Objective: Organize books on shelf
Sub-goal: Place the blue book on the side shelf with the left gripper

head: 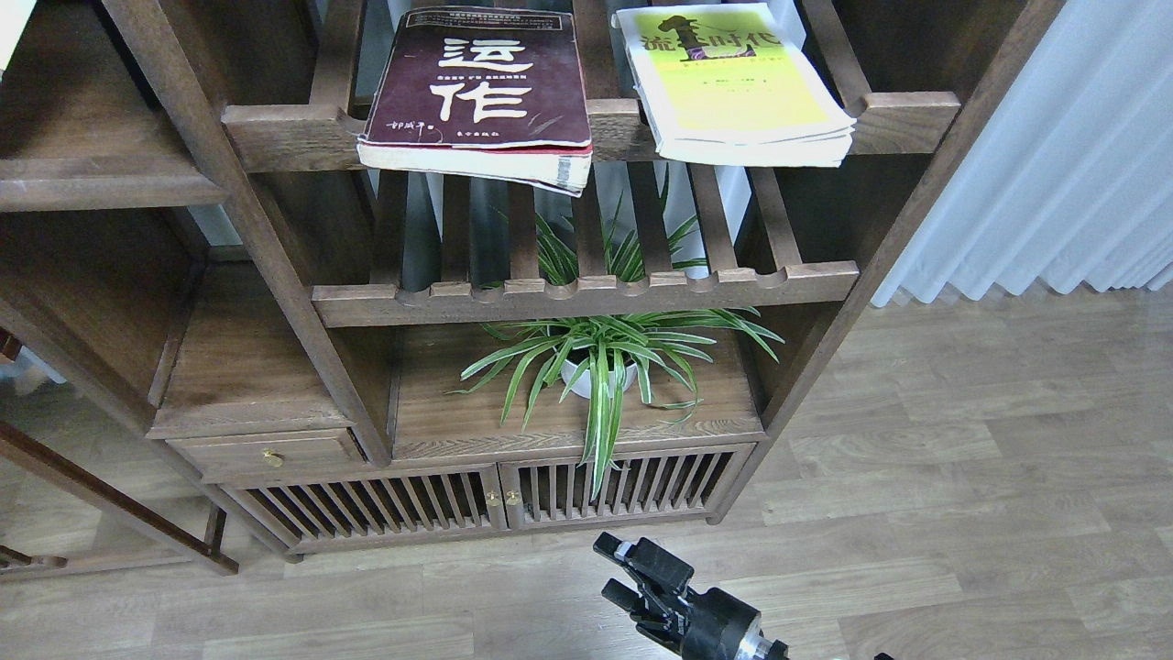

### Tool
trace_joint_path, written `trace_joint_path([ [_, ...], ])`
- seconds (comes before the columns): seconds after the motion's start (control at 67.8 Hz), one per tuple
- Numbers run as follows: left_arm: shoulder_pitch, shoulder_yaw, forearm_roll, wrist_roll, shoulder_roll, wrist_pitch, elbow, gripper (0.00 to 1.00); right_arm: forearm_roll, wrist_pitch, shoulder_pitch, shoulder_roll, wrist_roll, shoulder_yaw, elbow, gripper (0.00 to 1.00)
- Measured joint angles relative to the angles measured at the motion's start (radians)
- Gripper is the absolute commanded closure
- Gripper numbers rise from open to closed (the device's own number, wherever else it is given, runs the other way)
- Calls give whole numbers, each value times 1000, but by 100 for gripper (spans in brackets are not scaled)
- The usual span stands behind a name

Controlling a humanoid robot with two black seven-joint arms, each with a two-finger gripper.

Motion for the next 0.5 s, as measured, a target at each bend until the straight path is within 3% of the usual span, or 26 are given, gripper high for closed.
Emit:
trace_joint_path([
  [0.501,-62,-2,32,0,-180,0,208,97,0,0,-16,0,0,3,0,0],
])
